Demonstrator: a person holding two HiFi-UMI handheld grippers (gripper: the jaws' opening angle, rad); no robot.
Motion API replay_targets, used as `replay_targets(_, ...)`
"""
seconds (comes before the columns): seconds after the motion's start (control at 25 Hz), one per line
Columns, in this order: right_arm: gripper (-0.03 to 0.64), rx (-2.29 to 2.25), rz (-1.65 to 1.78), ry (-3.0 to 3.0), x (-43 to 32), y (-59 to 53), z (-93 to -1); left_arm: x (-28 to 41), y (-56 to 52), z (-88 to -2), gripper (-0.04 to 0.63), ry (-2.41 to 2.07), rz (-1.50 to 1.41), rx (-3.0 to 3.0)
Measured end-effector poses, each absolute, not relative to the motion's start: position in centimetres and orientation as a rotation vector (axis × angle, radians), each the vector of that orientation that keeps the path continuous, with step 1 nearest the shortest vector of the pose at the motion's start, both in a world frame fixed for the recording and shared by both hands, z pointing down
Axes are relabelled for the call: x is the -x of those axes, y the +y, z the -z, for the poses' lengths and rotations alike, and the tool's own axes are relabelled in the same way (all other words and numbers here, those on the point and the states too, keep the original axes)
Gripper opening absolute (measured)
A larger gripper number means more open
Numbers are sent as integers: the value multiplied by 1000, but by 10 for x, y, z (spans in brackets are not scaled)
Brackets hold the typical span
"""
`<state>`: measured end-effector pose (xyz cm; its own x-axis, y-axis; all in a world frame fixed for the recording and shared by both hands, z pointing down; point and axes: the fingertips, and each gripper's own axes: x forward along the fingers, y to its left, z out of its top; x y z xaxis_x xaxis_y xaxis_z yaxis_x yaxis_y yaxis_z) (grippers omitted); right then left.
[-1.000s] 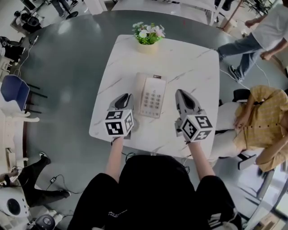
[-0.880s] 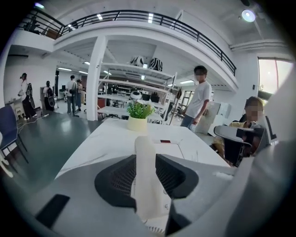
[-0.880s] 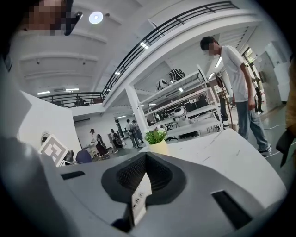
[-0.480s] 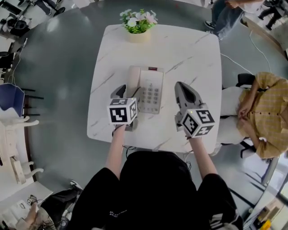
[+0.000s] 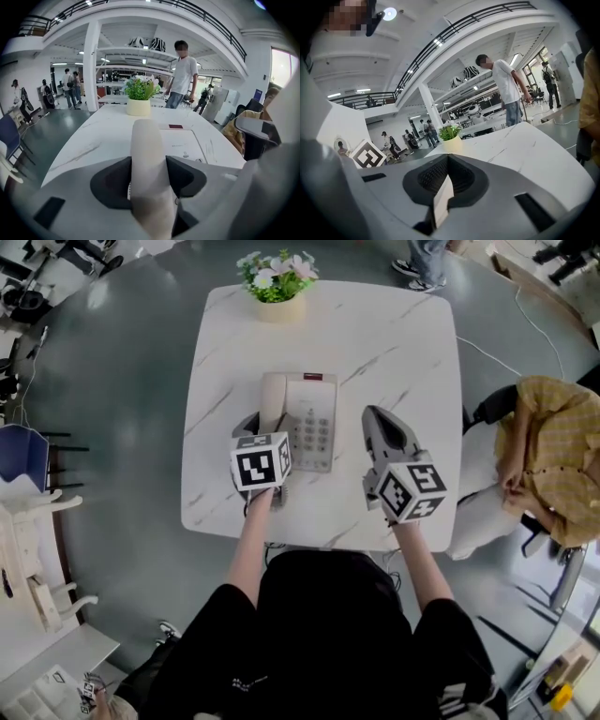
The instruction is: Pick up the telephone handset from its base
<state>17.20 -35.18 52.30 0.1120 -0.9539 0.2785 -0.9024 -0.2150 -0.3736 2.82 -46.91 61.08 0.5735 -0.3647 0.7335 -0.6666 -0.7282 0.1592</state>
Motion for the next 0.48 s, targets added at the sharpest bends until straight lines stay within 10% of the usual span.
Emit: replay_targets(0.48, -9, 2256, 711, 1898, -171, -348, -515, -27, -467, -601, 209, -839, -871, -2402)
